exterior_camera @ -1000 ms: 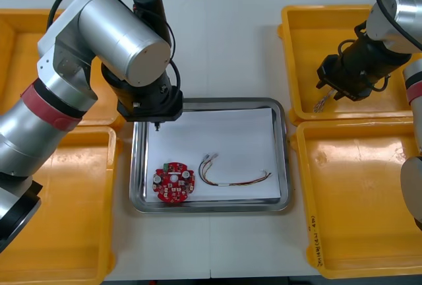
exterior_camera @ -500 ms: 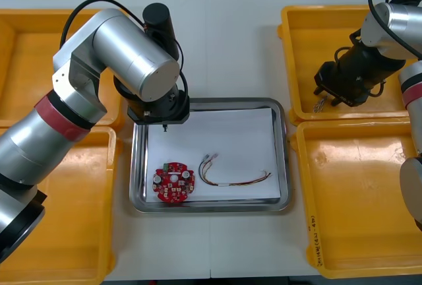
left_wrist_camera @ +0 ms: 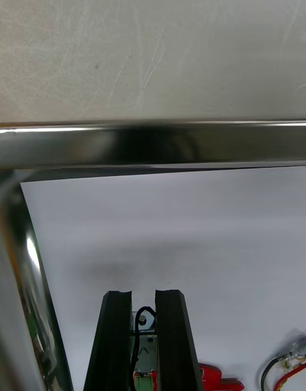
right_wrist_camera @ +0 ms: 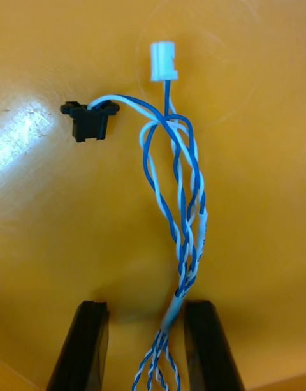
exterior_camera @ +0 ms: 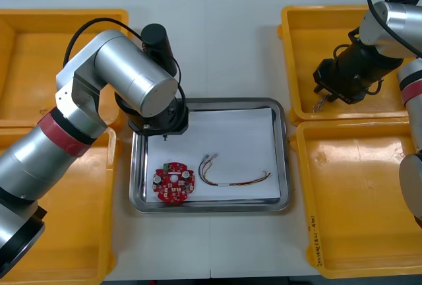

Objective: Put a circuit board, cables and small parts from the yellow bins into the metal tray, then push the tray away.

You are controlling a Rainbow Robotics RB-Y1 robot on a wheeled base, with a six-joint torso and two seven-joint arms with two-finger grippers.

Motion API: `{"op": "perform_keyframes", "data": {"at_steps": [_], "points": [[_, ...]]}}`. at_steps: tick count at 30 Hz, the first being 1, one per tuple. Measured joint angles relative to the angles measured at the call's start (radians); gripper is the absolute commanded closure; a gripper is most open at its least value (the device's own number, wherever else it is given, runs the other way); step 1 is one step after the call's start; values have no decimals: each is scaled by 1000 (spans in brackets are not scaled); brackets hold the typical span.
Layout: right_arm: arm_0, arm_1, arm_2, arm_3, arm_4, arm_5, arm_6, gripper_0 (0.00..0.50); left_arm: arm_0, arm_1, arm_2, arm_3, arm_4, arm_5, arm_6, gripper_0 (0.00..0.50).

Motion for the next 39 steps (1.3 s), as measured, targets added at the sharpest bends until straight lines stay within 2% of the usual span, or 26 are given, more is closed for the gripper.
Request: {"op": "perform_keyframes", "data": {"at_steps": [1, 3, 4, 5, 13, 14, 15, 17, 19, 20, 21, 22, 28, 31, 35, 39], "points": [[0, 0, 0, 2, -2, -4, 0, 346, 4, -1, 0, 0, -4, -3, 0, 500], [-1, 0, 0, 5, -3, -6, 0, 411, 13, -6, 0, 0, -20, -8, 0, 500], [-1, 0, 0, 6, -4, -6, 0, 485, 17, -9, 0, 0, -29, -9, 0, 500], [-2, 0, 0, 7, -4, -6, 0, 500, 23, -13, 0, 0, -37, -10, 0, 500], [-13, 0, 1, 32, -5, -16, 0, 500, 34, -31, 0, 0, -59, -18, 0, 500], [-14, 0, 1, 32, -5, -19, 0, 500, 34, -32, 0, 0, -59, -18, 0, 486], [-15, 0, 1, 33, -6, -20, 0, 500, 34, -32, 0, 0, -59, -18, 0, 462], [-16, 0, 1, 33, -6, -21, 0, 500, 34, -32, 0, 0, -59, -18, 0, 358], [-16, 0, 1, 33, -7, -21, 0, 500, 34, -32, 0, 0, -59, -18, 0, 176], [-17, 0, 1, 33, -8, -21, 0, 500, 34, -32, 0, 0, -59, -18, 0, 125], [-18, -1, 1, 32, -10, -18, 0, 500, 34, -32, 0, 0, -59, -18, 0, 35], [-19, -1, 1, 30, -14, -13, 0, 500, 34, -32, 0, 0, -59, -19, 0, 5], [-18, -2, 10, -49, -25, 125, 6, 500, 34, -32, 0, 0, -59, -19, -1, 0], [-18, -4, 14, -115, -30, 181, 52, 500, 34, -32, 0, -2, -59, -12, -1, 0], [-18, -7, 14, -183, -46, 243, 148, 500, 34, -32, 13, -35, -59, 49, -1, 0], [-18, -14, 15, -232, -73, 287, 174, 500, 35, -32, 52, -106, -58, 120, -1, 0]]}}
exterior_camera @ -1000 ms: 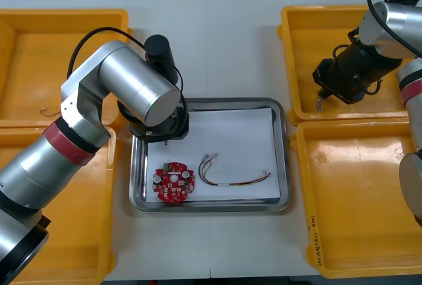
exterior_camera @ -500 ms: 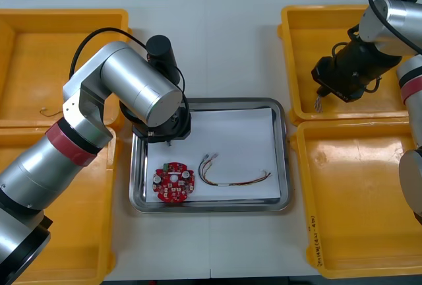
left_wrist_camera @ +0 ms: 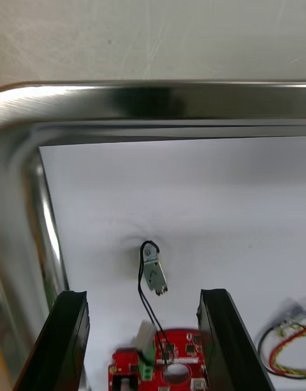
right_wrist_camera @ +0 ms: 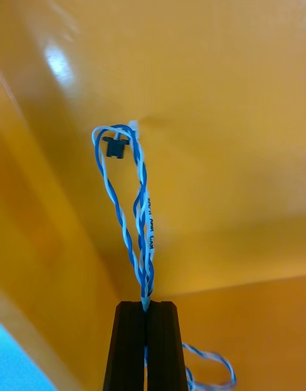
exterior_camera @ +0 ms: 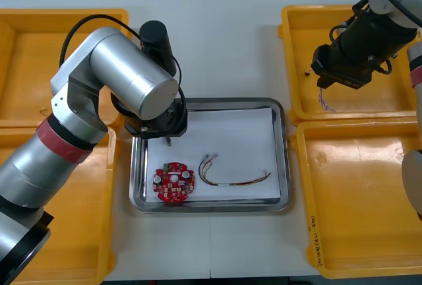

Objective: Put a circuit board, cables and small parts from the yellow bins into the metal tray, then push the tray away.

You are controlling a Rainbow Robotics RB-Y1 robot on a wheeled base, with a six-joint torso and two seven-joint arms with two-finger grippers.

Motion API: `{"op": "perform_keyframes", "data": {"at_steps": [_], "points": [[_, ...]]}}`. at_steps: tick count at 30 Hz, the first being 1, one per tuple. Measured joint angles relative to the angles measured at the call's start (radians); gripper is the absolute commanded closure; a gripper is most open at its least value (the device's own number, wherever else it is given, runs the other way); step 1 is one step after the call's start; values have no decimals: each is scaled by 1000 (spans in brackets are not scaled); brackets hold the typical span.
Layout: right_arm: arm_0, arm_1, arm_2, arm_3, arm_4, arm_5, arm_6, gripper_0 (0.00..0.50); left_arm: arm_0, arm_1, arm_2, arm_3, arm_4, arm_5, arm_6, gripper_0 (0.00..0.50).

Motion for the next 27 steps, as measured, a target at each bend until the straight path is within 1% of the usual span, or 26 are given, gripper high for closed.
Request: {"op": "perform_keyframes", "data": {"at_steps": [5, 7, 12, 16, 20, 27], "points": [[0, -8, 10, -39, -65, 32, 0, 500, 0, 0, 67, -96, 5, 89, -1, 0], [0, -11, 21, -62, -79, 48, 0, 500, 0, 0, 95, -131, 9, 115, -7, 0], [2, -21, 60, -130, -107, 66, 1, 500, 0, 0, 166, -201, 36, 120, -36, 0], [30, -26, 90, -210, -118, 66, 1, 500, -9, 5, 208, -225, 73, 121, -47, 0], [70, -35, 113, -282, -134, 66, 2, 500, -33, 38, 217, -227, 109, 122, -47, 0], [111, -39, 119, -333, -143, 78, 4, 500, -68, 126, 237, -206, 184, 122, -47, 0]]}}
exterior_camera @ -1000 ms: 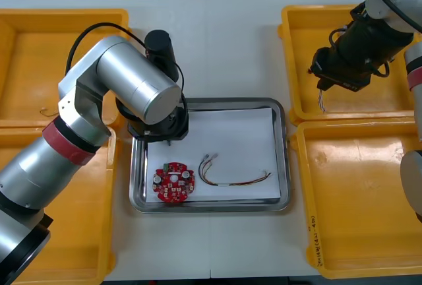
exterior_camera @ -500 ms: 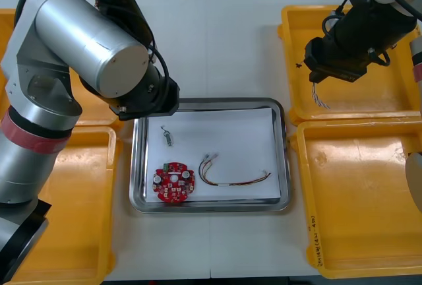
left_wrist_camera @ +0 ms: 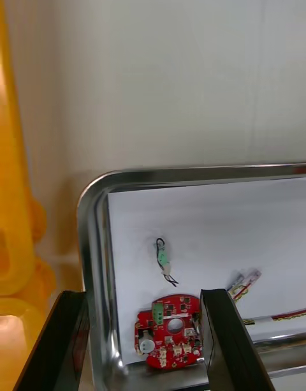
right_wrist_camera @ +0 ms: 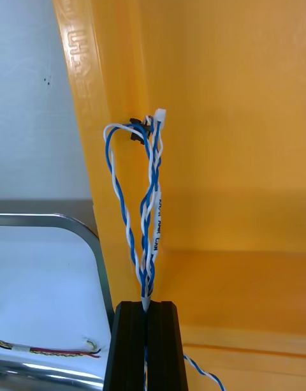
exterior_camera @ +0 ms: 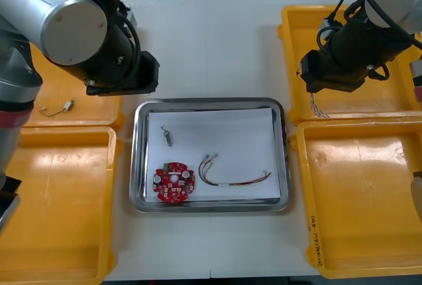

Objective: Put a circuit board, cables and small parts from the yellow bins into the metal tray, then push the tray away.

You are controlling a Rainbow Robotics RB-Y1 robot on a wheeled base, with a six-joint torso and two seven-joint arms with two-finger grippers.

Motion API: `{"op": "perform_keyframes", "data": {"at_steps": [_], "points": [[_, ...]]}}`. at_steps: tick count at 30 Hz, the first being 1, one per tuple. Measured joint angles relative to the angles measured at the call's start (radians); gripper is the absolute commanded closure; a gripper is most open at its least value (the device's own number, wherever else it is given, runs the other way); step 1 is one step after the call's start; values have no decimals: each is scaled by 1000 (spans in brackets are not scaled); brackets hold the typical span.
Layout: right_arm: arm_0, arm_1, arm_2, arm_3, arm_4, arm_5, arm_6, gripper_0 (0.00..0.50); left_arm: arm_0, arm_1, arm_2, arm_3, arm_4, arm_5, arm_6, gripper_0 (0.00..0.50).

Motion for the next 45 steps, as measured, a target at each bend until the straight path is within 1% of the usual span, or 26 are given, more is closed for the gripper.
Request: {"op": "perform_keyframes", "data": {"at_steps": [6, 12, 14, 18, 20, 22, 24, 31, 34, 36, 38, 42, 45], "points": [[25, -1, 7, -62, -13, 32, 0, 500, -31, 79, 37, 75, 71, 0, -2, 0], [26, -1, 33, -120, -17, 46, 0, 500, -36, 131, 91, 144, 84, 0, -43, 0], [27, -2, 50, -144, -18, 46, 0, 500, -36, 144, 109, 172, 85, 0, -98, 0], [27, -3, 85, -187, -27, 46, 3, 500, -36, 179, 126, 220, 90, 0, -274, 0], [27, -3, 104, -204, -29, 46, 41, 500, -36, 198, 128, 245, 97, 0, -360, 0], [27, -3, 122, -223, -32, 46, 110, 500, -36, 216, 131, 268, 104, 0, -405, 0], [28, -3, 142, -245, -35, 46, 146, 500, -36, 231, 133, 294, 111, 0, -412, 0], [41, -3, 232, -325, -37, 46, 149, 500, -36, 267, 145, 379, 120, -1, -413, 0], [48, -3, 272, -357, -28, 46, 200, 500, -36, 277, 148, 415, 121, -19, -439, 0], [52, -3, 299, -373, -11, 46, 269, 500, -36, 281, 148, 439, 121, -37, -494, 0], [54, -2, 328, -385, 7, 40, 319, 500, -36, 284, 148, 464, 121, -56, -581, 0], [55, 2, 387, -390, 42, -8, 332, 500, -36, 284, 148, 506, 121, -90, -764, 0], [57, 14, 430, -391, 76, -44, 374, 500, -36, 284, 148, 540, 121, -111, -829, 0]]}}
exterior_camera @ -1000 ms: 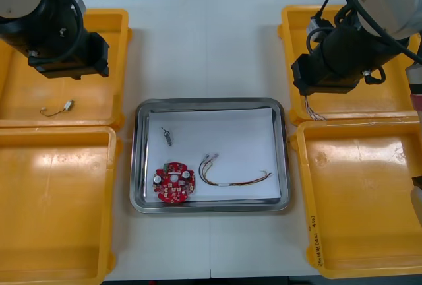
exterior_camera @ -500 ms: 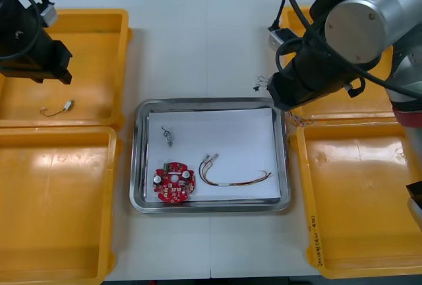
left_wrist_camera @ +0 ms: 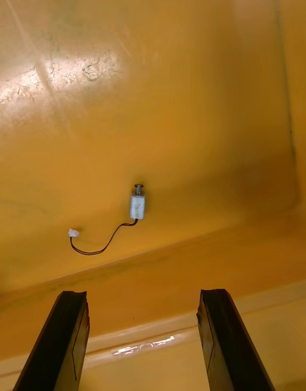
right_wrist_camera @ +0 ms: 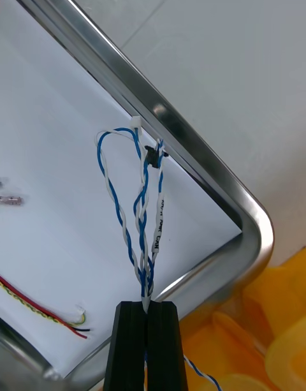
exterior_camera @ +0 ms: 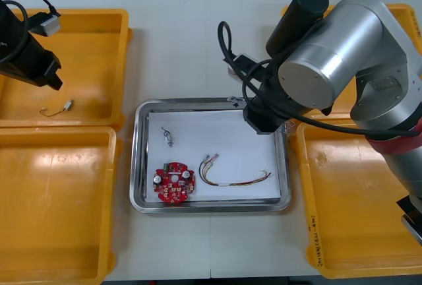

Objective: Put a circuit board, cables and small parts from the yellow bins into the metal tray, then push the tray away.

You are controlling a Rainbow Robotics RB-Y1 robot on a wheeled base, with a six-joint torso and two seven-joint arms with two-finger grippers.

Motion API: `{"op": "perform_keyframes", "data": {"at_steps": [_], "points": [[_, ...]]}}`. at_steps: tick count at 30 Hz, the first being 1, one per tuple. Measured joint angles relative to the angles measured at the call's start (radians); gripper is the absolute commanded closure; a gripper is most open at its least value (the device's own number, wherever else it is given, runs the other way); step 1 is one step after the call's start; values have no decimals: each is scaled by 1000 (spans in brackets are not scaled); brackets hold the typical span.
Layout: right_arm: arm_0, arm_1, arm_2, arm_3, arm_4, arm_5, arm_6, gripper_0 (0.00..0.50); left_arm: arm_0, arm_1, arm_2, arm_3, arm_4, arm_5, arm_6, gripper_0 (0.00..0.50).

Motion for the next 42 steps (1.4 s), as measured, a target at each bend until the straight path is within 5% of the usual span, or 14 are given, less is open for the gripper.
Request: {"op": "perform_keyframes", "data": {"at_steps": [10, 18, 42], "points": [[19, 40, 104, 0, 75, -81, 68, 500, 0, 0, 0, 95, 0, -66, -9, 0], [22, 41, 160, 12, 97, -96, 107, 500, 0, 0, -8, 124, 1, -92, -146, 0], [24, 55, 246, 126, 165, -242, 262, 500, 5, -52, -21, 180, -9, -203, -149, 0]]}}
